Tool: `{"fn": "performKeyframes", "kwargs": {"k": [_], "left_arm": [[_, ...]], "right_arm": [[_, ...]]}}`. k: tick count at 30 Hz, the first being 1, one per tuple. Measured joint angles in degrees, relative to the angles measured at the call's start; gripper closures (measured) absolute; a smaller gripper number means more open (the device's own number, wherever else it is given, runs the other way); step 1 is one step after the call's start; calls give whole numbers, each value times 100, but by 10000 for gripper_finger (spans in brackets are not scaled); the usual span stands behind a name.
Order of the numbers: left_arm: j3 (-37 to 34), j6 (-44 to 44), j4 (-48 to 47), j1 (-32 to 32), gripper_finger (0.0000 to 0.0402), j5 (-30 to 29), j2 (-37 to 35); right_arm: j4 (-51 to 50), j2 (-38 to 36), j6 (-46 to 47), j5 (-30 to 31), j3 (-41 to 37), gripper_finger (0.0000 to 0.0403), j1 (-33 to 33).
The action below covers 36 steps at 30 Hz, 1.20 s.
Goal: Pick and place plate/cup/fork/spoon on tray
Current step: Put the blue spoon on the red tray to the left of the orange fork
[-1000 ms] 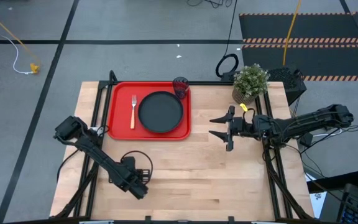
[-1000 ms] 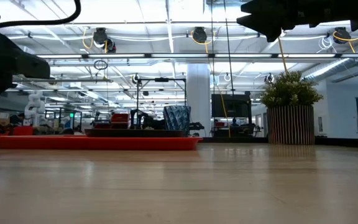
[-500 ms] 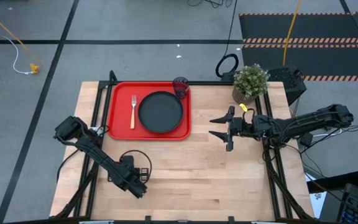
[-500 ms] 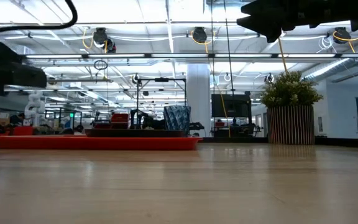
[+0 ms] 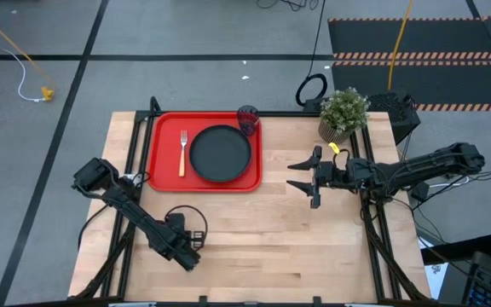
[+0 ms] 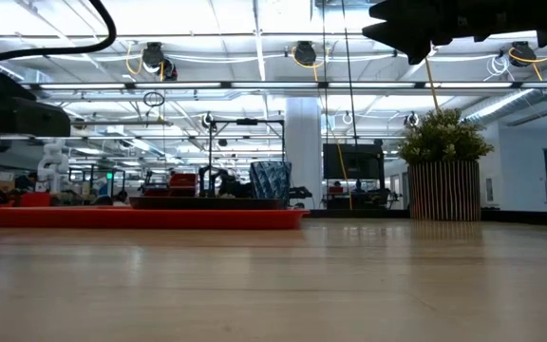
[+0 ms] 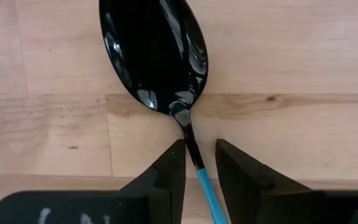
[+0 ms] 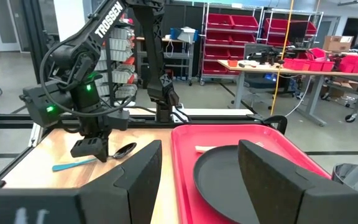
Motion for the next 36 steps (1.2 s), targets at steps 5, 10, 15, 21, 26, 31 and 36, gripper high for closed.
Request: {"fn": "performKeyframes", "kwargs": {"k": [5,10,15,21,26,31,36], "left_arm": [[-4,80,-35,0,342,-31,7],[-7,142,-74,0,377,-41,13],[-11,233,-85,0,392,-39,15],[-15,466,-112,0,375,-37,-11],[-42,537,-217,15,385,-35,-126],[-44,507,-542,57,392,-189,-275],[-48,634,-832,213,379,-252,-418]], "right_arm": [[1,0,0,1,0,200,0],[0,0,0,2,0,200,0],[0,0,0,4,0,200,0],[0,0,2,7,0,200,0],[0,0,4,9,0,200,2],[0,0,4,11,0,200,1],[-5,0,2,13,0,200,2]]}}
